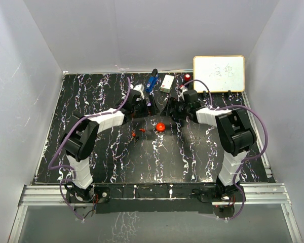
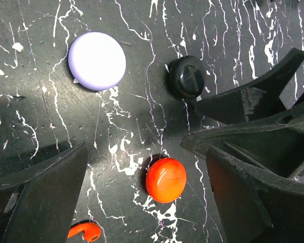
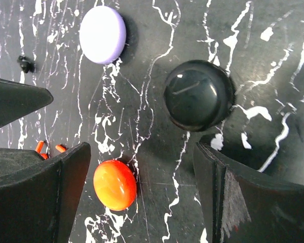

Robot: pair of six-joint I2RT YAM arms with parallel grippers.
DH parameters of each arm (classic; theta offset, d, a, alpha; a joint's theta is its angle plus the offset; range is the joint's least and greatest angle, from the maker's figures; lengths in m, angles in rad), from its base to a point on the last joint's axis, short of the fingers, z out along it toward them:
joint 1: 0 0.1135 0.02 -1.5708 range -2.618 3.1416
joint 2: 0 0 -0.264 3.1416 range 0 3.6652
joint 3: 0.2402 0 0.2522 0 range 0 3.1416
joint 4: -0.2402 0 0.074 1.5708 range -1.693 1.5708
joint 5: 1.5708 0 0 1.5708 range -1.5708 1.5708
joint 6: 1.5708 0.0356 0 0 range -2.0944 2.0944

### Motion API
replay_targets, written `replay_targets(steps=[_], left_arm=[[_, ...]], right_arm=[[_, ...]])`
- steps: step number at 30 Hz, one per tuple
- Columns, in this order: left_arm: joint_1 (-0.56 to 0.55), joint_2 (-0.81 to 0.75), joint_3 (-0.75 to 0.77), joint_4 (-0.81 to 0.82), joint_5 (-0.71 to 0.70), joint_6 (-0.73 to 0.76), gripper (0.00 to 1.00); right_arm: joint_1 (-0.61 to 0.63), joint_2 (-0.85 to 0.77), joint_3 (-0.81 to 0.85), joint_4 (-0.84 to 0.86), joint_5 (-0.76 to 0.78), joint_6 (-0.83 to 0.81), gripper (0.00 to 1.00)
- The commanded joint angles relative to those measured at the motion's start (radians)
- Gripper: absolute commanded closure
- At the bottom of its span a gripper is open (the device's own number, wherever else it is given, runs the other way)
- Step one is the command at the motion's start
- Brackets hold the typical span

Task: Insert the wireless bluetooth earbuds into the charging case
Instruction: Pick up the charging case at the center of the board.

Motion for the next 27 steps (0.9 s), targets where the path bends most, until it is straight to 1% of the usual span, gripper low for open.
replay_targets(steps=[1, 3, 6, 11, 16, 23, 26, 27], left_arm=[[0.003, -0.07, -0.012, -0.027, -0.031, -0.005, 0.01], [0.006, -0.076, -0.014, -0.035, -0.039, -0.008, 0.01], [0.015, -0.087, -0.02, -0.041, -0.045, -0.014, 0.01], [0.031, -0.096, -0.029, -0.043, -0.045, -0.019, 0.01], [0.046, -0.099, -0.031, -0.046, -0.027, -0.028, 0.01], [0.064, -0.116, -0.038, -0.057, -0.023, -0.03, 0.01], [0.072, -0.125, -0.044, -0.06, -0.024, -0.029, 0.02], [0.074, -0.13, -0.046, -0.06, -0.024, -0.03, 0.02]], right_arm=[[-0.001, -0.092, 0.001, -0.018, 0.103, -0.028, 0.2], [-0.001, -0.101, 0.019, -0.076, 0.16, -0.07, 0.2], [-0.001, -0.11, 0.031, -0.114, 0.224, -0.123, 0.2], [0.006, -0.073, 0.064, -0.154, 0.278, -0.191, 0.2], [0.032, -0.023, 0.101, -0.15, 0.334, -0.231, 0.19], [0.073, 0.056, 0.174, -0.147, 0.356, -0.268, 0.2], [0.094, 0.087, 0.197, -0.154, 0.402, -0.28, 0.21], [0.101, 0.095, 0.205, -0.161, 0.419, -0.282, 0.23]])
